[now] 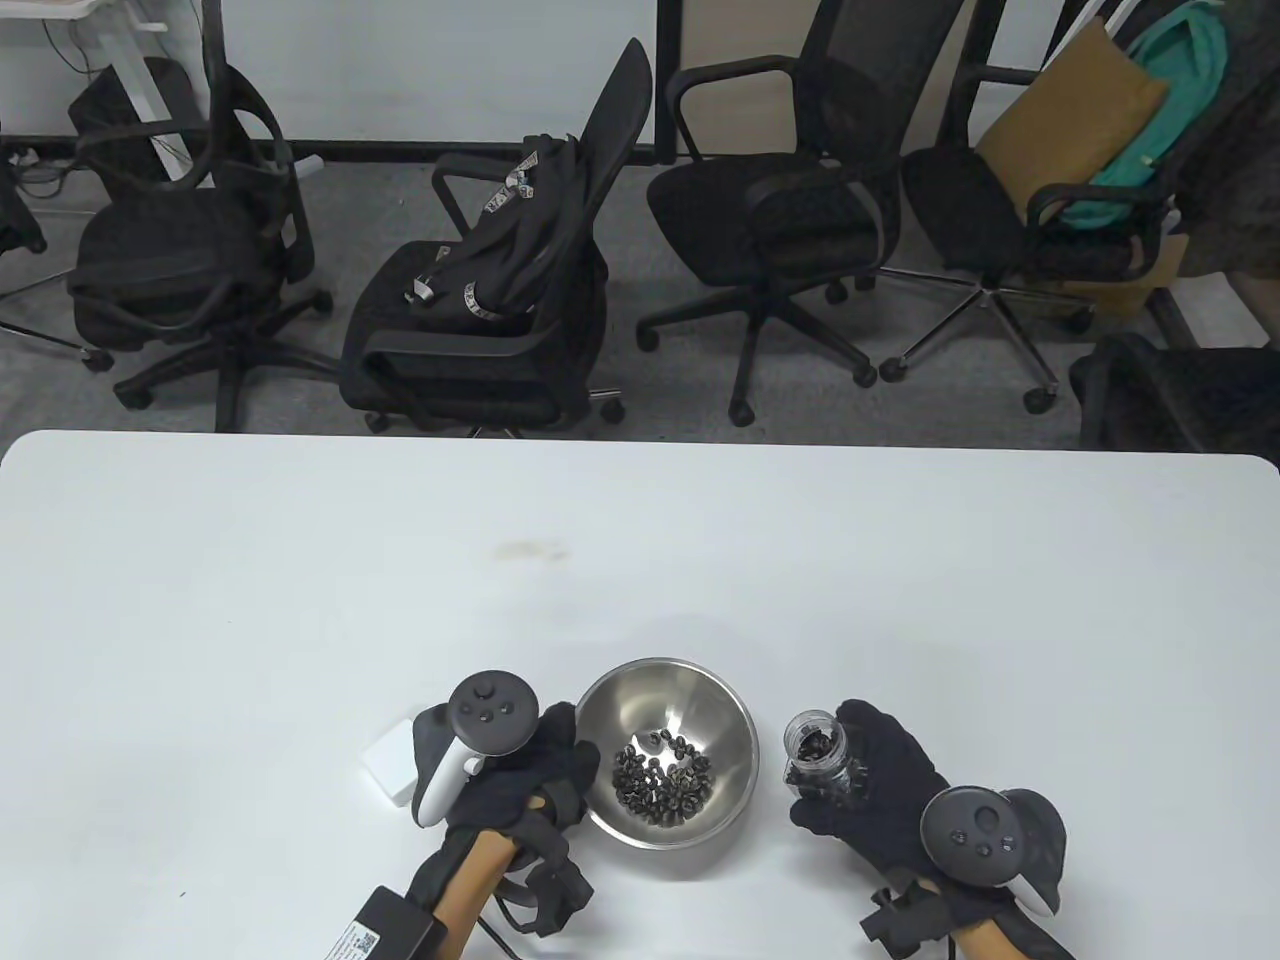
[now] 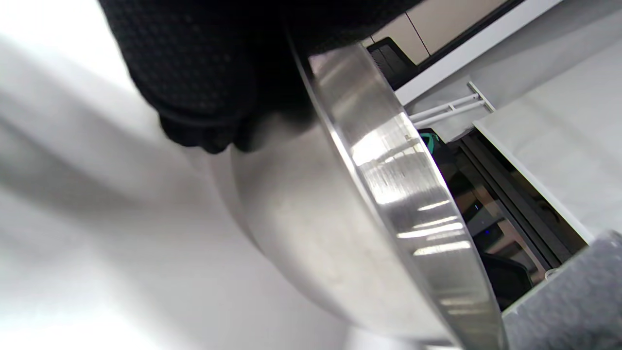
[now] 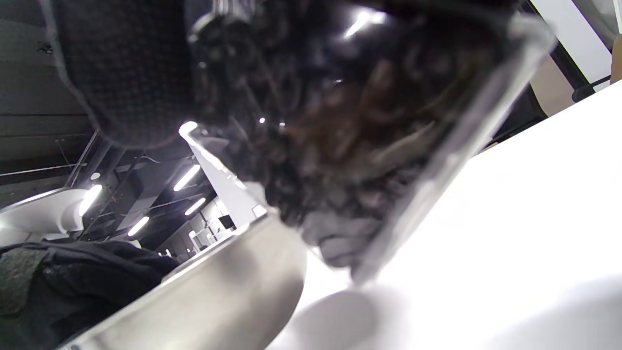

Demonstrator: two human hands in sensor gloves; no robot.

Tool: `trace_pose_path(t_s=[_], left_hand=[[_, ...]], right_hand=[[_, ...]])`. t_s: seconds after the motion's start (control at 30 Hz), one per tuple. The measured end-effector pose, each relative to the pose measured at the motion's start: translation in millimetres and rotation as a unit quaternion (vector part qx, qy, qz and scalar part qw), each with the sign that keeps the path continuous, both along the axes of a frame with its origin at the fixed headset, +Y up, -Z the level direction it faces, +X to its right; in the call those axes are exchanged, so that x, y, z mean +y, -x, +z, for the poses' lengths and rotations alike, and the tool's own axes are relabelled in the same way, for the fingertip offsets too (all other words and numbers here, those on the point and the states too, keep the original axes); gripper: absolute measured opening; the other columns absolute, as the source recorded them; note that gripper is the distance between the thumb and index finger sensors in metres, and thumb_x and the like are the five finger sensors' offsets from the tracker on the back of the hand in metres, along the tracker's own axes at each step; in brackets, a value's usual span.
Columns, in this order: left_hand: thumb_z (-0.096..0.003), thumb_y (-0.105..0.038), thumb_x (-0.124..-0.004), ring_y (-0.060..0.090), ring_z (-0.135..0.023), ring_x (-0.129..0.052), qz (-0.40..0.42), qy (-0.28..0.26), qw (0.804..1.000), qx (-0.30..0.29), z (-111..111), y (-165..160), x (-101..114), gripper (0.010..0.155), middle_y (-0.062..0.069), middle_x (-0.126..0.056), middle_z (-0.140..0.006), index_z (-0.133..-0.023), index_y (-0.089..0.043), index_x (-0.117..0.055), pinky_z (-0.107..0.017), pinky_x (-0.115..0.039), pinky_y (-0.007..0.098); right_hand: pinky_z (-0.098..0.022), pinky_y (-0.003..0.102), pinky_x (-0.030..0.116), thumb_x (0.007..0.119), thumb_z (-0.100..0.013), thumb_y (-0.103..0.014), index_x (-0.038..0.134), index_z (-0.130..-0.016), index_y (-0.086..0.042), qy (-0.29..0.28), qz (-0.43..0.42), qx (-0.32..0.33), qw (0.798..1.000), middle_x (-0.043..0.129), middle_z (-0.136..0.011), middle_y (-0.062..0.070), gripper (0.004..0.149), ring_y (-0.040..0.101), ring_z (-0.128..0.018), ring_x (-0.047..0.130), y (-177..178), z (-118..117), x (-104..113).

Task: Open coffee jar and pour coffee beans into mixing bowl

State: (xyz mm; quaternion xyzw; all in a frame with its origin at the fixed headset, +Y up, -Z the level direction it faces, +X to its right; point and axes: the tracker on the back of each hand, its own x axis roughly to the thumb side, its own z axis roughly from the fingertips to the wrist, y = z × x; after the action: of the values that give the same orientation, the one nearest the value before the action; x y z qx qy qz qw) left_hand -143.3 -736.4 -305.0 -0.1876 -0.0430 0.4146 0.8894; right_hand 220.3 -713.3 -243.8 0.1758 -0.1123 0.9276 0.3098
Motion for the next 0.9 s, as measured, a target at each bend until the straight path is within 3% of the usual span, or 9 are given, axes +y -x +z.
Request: trace_pose_path(t_s=[0.37,0.4,0.57,0.6,0.63,0.87,0.9], left_hand=[[-0.0639,-0.007,-0.077,0.027,-0.061,-0.106,0.024,0.013,0.992,0.121,-36.6,14.0,-14.1,0.049,0.024,-0.08,-0.097,-0.108,0.002,-0.057,-0.039,-0.098,0.023],[-0.0639,-0.007,-0.077,0.027,-0.061,-0.106,0.03,0.016,0.991,0.13,-40.8,13.9,-15.4,0.049,0.024,-0.08,-0.097,-0.108,0.002,-0.056,-0.041,-0.099,0.013],[-0.064,-0.006,-0.076,0.028,-0.062,-0.106,0.057,0.049,0.982,0.174,-68.2,6.6,-24.8,0.05,0.025,-0.079,-0.098,-0.108,0.002,-0.055,-0.042,-0.099,0.014],[-0.064,-0.006,-0.076,0.028,-0.062,-0.106,0.059,0.053,0.98,0.184,-73.7,4.5,-26.5,0.052,0.025,-0.079,-0.098,-0.107,0.013,-0.055,-0.042,-0.099,0.014],[-0.0641,-0.006,-0.076,0.028,-0.062,-0.107,0.062,0.058,0.978,0.191,-78.1,2.7,-27.8,0.052,0.025,-0.078,-0.098,-0.107,0.013,-0.054,-0.043,-0.099,0.014],[-0.0645,-0.007,-0.076,0.027,-0.064,-0.106,0.071,0.073,0.972,0.213,-103.6,-5.8,-31.7,0.053,0.026,-0.077,-0.099,-0.108,0.013,-0.053,-0.044,-0.099,0.014],[-0.0648,-0.008,-0.076,0.027,-0.065,-0.106,0.076,0.076,0.971,0.214,-105.6,-6.3,-32.0,0.052,0.026,-0.077,-0.099,-0.109,0.003,-0.052,-0.044,-0.099,0.014]], right_hand=[[-0.066,0.062,0.067,0.09,-0.045,-0.05,0.04,-0.109,0.002,-0.006,-0.016,0.004,1.0,0.058,-0.101,0.027,0.096,0.045,-0.086,0.07,-0.6,0.4,0.7],[-0.066,0.062,0.067,0.09,-0.045,-0.05,0.04,-0.109,0.002,-0.006,-0.017,0.005,1.0,0.058,-0.101,0.027,0.096,0.045,-0.086,0.07,-0.6,0.4,0.8],[-0.067,0.062,0.067,0.09,-0.045,-0.05,0.04,-0.109,0.001,-0.01,-0.012,0.003,1.0,0.058,-0.101,0.027,0.096,0.045,-0.086,0.07,-1.5,0.5,1.3],[-0.067,0.062,0.067,0.09,-0.045,-0.05,0.04,-0.109,0.001,-0.009,-0.013,0.002,1.0,0.058,-0.101,0.027,0.096,0.045,-0.086,0.07,-2.0,0.2,1.0],[-0.066,0.062,0.067,0.09,-0.045,-0.05,0.04,-0.109,0.001,-0.008,-0.013,0.001,1.0,0.058,-0.101,0.027,0.096,0.044,-0.086,0.07,-2.4,0.0,0.8],[-0.067,0.062,0.067,0.09,-0.045,-0.05,0.04,-0.109,0.001,-0.009,-0.015,-0.004,1.0,0.058,-0.102,0.027,0.096,0.044,-0.086,0.069,-5.5,-1.0,1.0],[-0.067,0.062,0.067,0.09,-0.045,-0.05,0.04,-0.109,0.001,-0.008,-0.015,-0.005,1.0,0.058,-0.102,0.027,0.096,0.044,-0.086,0.069,-5.7,-1.1,1.0]])
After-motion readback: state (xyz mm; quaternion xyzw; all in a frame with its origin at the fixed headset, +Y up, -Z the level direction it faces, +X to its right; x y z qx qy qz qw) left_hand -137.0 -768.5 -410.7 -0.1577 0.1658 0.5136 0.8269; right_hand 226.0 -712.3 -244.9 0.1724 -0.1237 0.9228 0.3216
